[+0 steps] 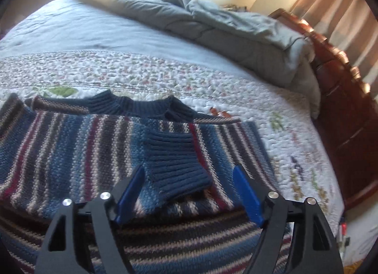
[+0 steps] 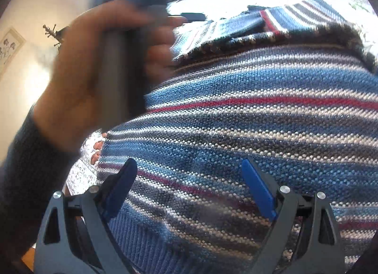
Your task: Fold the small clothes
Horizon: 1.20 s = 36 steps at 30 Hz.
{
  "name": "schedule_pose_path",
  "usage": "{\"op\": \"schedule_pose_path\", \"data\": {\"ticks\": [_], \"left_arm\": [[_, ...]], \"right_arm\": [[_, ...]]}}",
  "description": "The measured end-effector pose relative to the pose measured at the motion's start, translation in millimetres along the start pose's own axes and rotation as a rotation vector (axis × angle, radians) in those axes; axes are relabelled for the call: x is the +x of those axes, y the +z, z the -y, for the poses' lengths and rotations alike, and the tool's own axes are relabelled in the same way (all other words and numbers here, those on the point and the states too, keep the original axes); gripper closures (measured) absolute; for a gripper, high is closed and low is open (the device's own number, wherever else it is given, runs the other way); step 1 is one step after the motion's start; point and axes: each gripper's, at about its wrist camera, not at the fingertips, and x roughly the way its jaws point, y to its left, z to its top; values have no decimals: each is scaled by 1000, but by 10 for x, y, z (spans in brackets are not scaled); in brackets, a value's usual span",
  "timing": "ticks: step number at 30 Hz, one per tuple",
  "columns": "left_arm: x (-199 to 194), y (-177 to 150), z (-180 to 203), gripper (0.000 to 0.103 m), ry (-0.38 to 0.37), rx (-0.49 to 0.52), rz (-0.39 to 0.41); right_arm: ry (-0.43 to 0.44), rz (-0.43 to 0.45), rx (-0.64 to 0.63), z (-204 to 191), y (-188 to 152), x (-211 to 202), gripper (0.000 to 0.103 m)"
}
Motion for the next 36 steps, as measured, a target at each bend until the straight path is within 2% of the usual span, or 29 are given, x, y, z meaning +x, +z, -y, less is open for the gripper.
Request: {"op": "schedule_pose_path", "data": {"ticks": [2, 4, 6, 8, 9, 11, 14, 15, 17, 19, 21, 28, 29, 30, 31, 36], "left_arm": [[-237, -88, -140, 17, -22, -17, 23], [-486, -275, -340, 15, -20, -46, 45], [-720, -528, -549, 14, 3, -74, 76], [-959, -872, -729, 13, 60, -78, 116], [-1079, -1058, -786, 13, 95, -62, 145], [-1241, -1296, -853, 11, 105, -23, 211], [-1349, -1513, -998, 9, 74, -31, 290], [-1324, -1513, -1035, 9, 76, -47, 283], [-1253, -1433, -1089, 9, 27, -77, 234], [-1223, -1401, -1080, 9, 12, -66, 235], [-1181, -1404, -1069, 9, 8, -48, 211], [-1134, -1476, -1101, 9, -41, -72, 177], [-1122, -1487, -1117, 9, -43, -81, 172], [-1101, -1491, -1152, 9, -47, -101, 164], [-1092, -1500, -1181, 9, -52, -117, 160], [-1113, -1500, -1335, 9, -73, -191, 167]], "right_arm": [[37, 2, 38, 73, 34, 3, 18], [103, -2, 97, 184, 117, -13, 41], [199, 30, 198, 324, 238, -107, 47], [245, 95, 270, 428, 421, -226, 49], [247, 159, 308, 488, 606, -321, 49], [262, 224, 355, 543, 887, -390, 49], [259, 250, 470, 774, 1342, -267, 57], [234, 234, 541, 927, 1474, -150, 58], [196, 202, 641, 1154, 1557, 26, 58], [114, 176, 707, 1339, 1575, 167, 58], [63, 175, 712, 1431, 1599, 241, 58], [45, 127, 674, 1428, 1794, 565, 59], [38, 118, 658, 1404, 1841, 589, 65], [37, 108, 643, 1369, 1875, 593, 85], [24, 98, 608, 1283, 1953, 591, 95], [-57, 172, 449, 1013, 2259, 277, 96]]}}
